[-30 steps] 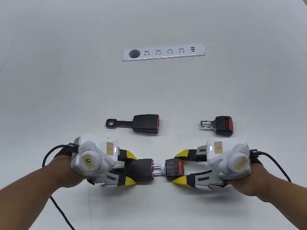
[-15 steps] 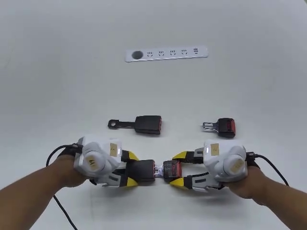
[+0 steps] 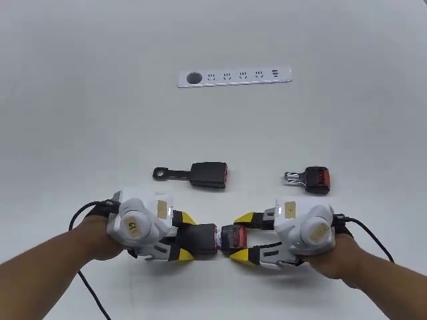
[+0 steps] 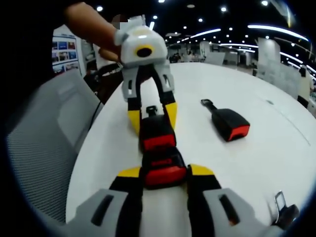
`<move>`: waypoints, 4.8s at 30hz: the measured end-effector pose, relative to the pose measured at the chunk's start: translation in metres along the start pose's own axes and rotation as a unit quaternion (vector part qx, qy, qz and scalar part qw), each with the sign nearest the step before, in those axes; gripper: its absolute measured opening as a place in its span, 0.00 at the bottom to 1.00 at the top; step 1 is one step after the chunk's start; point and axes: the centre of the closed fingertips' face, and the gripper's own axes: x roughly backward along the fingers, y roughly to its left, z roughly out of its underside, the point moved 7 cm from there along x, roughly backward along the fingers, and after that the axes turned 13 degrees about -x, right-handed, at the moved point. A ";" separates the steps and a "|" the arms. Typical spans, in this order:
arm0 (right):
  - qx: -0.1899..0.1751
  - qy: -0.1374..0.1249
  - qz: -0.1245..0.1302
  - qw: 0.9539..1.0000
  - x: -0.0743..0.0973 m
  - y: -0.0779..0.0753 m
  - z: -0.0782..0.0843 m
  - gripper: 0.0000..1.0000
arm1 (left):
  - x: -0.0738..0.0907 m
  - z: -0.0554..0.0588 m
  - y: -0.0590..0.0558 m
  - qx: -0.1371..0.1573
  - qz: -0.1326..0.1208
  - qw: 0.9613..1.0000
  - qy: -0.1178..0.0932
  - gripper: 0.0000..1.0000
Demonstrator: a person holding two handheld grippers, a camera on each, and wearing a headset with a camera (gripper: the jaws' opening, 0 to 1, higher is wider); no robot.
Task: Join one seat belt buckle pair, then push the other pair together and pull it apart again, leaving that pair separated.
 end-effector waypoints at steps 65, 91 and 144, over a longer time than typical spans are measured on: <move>0.011 -0.032 -0.023 0.999 0.003 -0.004 0.006 0.33 | 0.004 0.014 0.001 0.002 0.006 0.997 -0.083 0.32; -0.023 -0.045 0.027 0.998 0.011 0.002 -0.014 0.77 | 0.017 -0.004 0.004 0.067 -0.028 0.996 -0.056 0.48; -0.063 -0.013 0.135 0.989 0.128 -0.127 0.007 0.82 | 0.041 -0.016 0.123 0.004 -0.080 0.995 -0.058 0.85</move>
